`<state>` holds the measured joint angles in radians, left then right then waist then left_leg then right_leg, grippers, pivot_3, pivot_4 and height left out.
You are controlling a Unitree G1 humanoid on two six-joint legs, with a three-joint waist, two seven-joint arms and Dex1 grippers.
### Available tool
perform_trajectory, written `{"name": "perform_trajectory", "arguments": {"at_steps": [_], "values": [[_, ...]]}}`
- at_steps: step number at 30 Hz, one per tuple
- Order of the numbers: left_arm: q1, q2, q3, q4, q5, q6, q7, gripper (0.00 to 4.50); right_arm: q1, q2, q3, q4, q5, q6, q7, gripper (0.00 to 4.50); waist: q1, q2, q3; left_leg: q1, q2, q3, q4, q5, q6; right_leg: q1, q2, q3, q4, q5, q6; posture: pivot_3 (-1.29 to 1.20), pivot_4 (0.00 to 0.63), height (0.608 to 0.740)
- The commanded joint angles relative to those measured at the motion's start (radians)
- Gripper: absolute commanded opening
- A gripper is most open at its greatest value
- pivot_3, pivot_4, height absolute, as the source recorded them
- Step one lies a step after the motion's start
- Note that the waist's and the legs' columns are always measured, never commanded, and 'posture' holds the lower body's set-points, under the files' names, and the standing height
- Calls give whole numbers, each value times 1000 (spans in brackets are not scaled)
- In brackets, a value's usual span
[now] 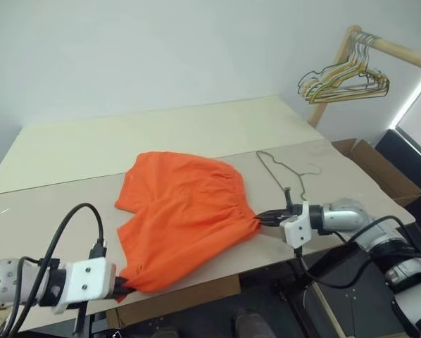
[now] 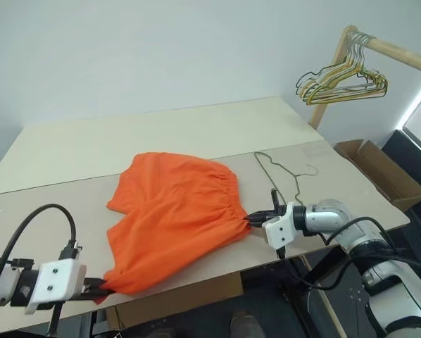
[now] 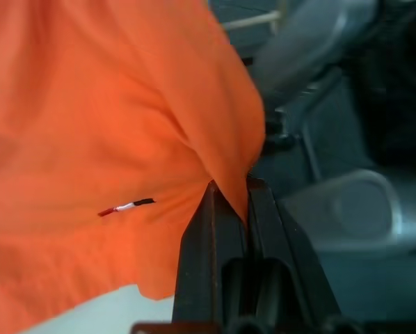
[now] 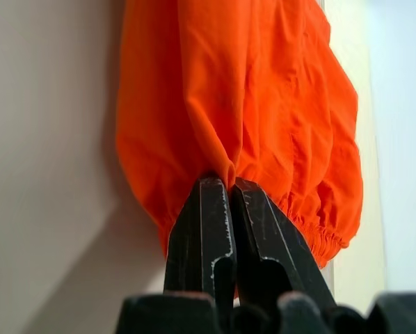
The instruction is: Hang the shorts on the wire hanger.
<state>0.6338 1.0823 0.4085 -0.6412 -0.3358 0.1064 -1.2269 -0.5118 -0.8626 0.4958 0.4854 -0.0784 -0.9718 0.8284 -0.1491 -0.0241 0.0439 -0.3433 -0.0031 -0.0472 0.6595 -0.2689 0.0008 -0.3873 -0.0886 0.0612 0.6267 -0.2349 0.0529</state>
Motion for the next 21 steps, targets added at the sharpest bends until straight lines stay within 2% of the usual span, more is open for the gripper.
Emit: {"name": "perform_trajectory", "arguments": {"at_steps": [1, 5, 6, 8, 12, 17, 18, 19, 20, 21], "values": [[43, -14, 58, -13, 63, -33, -33, 40, 56, -59, -56, -131, 88, 44, 55, 0, 5, 0, 0, 0, 0, 1, 0, 0, 0, 0, 0, 0, 0, 0, 0, -82, 0, 740], [84, -30, 59, -12, 109, -69, -58, 40, 124, -76, -74, -216, 122, 103, 92, 0, 17, -1, -1, 1, 0, 8, 0, 0, 0, 1, 0, 0, 0, 0, 0, -81, 2, 740], [81, -34, 56, -18, 104, -52, -55, 238, 134, -76, -80, -230, 128, 114, 98, 0, 20, -1, -1, 1, 0, 9, 0, 0, 0, 1, 0, 1, 0, 0, 0, -82, 3, 740], [57, -37, 47, -24, 86, -32, -55, 665, 146, -76, -87, -259, 152, 159, 124, 591, 26, -1, -1, 2, 0, 12, 0, -1, 0, 1, 1, 3, 0, 0, 0, -82, 3, 740], [40, -38, 75, -21, 63, -14, -80, 1986, 174, -88, -123, -307, 186, 208, 164, 1916, 33, -1, -1, 3, 1, 13, 0, -1, 1, 1, 1, 3, 0, 0, 0, -88, 3, 740], [40, -25, 208, -9, -32, 33, -191, 3558, 252, -142, -193, -378, 233, 247, 205, 3602, 40, -1, -1, 3, 1, 15, 0, -2, 2, 1, 1, 3, 0, -1, 0, -85, 1, 740], [36, -22, 242, -3, -53, 42, -216, 3713, 277, -162, -214, -399, 249, 264, 212, 3776, 41, -1, -1, 3, 1, 15, 0, -3, 2, 1, 1, 4, 0, -1, 0, -84, 1, 740], [35, -23, 265, -1, -66, 48, -233, 4128, 297, -176, -231, -416, 259, 277, 217, 4230, 45, -1, -1, 3, 1, 15, 1, -3, 2, 1, 1, 4, 0, -1, 0, -82, 1, 740], [6, -28, 295, 14, -100, 62, -231, 4372, 334, -205, -263, -450, 300, 333, 224, 4486, 49, -1, -1, 3, 2, 16, 1, -3, 2, 1, 1, 4, 0, -1, 0, -82, 1, 740], [-22, -32, 317, 25, -134, 86, -222, 4452, 365, -227, -294, -477, 334, 385, 225, 4500, 53, -1, -1, 4, 2, 17, 1, -3, 2, 1, 1, 4, 0, -2, 0, -79, 1, 740]]}}
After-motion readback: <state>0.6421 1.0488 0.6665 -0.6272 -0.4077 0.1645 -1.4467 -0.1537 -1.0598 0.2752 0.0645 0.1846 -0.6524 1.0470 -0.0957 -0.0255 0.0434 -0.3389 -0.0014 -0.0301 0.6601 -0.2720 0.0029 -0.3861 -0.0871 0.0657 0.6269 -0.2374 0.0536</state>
